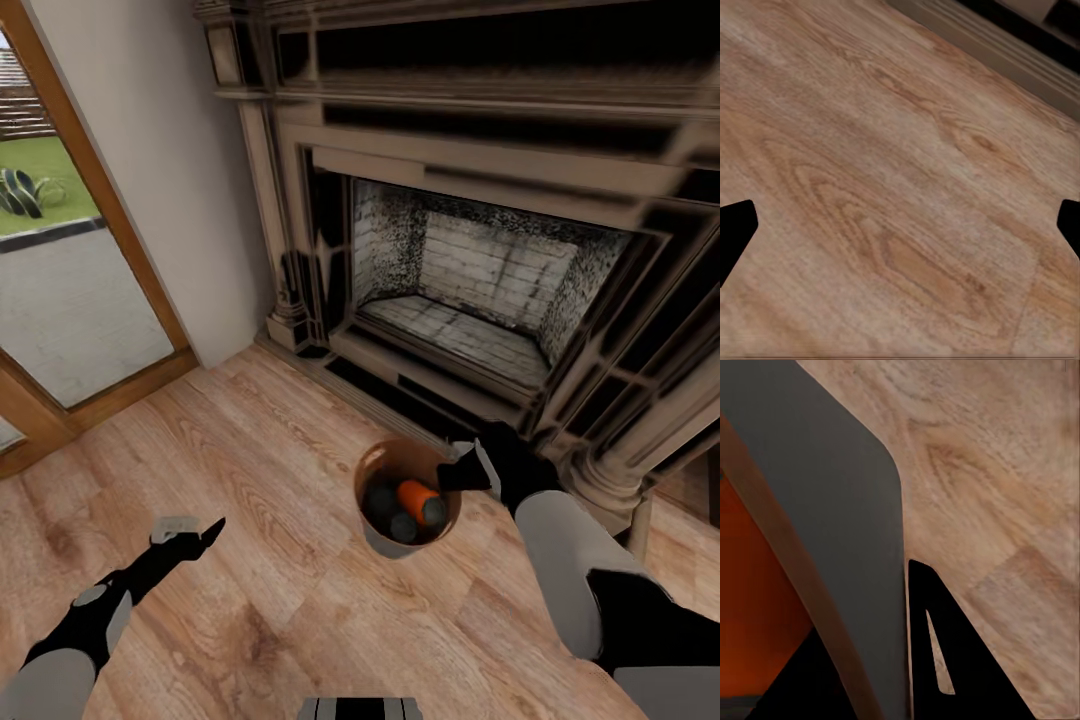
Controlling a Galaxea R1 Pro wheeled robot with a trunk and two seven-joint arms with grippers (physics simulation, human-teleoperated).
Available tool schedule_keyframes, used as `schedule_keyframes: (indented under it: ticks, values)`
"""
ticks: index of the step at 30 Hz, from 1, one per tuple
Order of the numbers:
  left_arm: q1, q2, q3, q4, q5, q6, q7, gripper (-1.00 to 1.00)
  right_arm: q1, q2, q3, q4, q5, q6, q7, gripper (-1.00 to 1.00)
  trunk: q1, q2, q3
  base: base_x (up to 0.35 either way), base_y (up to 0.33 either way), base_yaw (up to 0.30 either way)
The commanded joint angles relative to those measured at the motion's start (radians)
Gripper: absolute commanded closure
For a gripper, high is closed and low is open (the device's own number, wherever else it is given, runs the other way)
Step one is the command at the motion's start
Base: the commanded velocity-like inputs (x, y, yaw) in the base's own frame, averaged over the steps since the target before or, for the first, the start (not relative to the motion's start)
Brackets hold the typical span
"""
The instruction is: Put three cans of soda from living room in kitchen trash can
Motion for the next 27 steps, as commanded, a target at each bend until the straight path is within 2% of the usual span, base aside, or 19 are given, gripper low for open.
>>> schedule_keyframes:
  ticks: [1,4,9,14,16,27]
  values:
    - [0.0,0.0,0.0,0.01,0.0,-0.01,0.003,-1.0,-0.002,-0.006,-0.014,0.023,-0.058,0.007,0.006,1.0,0.0,0.0,0.0,0.0,0.0,0.0]
    - [0.001,-0.001,0.0,0.023,0.0,-0.028,0.01,-1.0,-0.026,-0.035,-0.031,0.152,-0.059,0.007,0.007,1.0,0.0,0.0,0.0,0.0,0.0,0.0]
    - [0.001,-0.001,0.0,0.026,0.001,-0.036,0.012,-1.0,-0.088,-0.063,-0.035,0.275,-0.059,0.007,0.007,1.0,0.0,0.0,0.0,0.0,0.0,0.0]
    - [0.001,-0.001,0.0,0.027,0.0,-0.038,0.013,-1.0,-0.103,-0.086,-0.035,0.303,-0.06,0.007,0.008,1.0,0.0,0.0,0.0,0.0,0.0,0.0]
    - [0.001,-0.001,0.0,0.027,0.0,-0.038,0.013,-1.0,-0.105,-0.096,-0.035,0.307,-0.06,0.007,0.008,1.0,0.008,-0.014,-0.006,0.0,0.0,0.0]
    - [0.001,-0.001,0.0,0.026,0.0,-0.038,0.011,-1.0,-0.106,-0.104,-0.034,0.306,-0.059,0.007,0.008,1.0,0.05,-0.091,-0.041,0.0,0.0,0.0]
